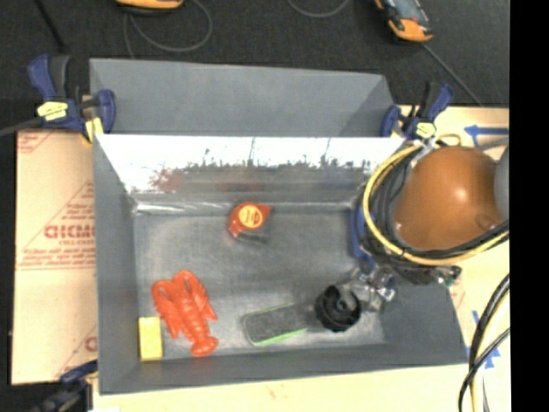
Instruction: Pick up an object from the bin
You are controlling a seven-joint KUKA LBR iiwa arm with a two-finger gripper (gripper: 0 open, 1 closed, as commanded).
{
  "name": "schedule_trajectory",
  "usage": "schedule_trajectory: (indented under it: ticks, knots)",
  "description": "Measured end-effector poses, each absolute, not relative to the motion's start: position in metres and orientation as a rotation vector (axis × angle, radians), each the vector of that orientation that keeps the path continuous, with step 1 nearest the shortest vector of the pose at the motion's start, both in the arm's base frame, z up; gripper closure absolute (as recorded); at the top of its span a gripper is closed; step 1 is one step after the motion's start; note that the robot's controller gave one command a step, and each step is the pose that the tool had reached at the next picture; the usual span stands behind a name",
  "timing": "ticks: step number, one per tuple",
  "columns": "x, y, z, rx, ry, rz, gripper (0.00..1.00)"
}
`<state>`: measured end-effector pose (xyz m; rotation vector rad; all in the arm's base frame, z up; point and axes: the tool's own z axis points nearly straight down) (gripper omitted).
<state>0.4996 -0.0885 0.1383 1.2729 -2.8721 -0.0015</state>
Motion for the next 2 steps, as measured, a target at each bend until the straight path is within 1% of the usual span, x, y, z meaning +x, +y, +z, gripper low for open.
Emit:
schedule_trajectory:
  ticks: [2]
  knots:
    - [0.5006, -0.0889, 0.1610, 1.270, -2.876, 0.002, 1.00]
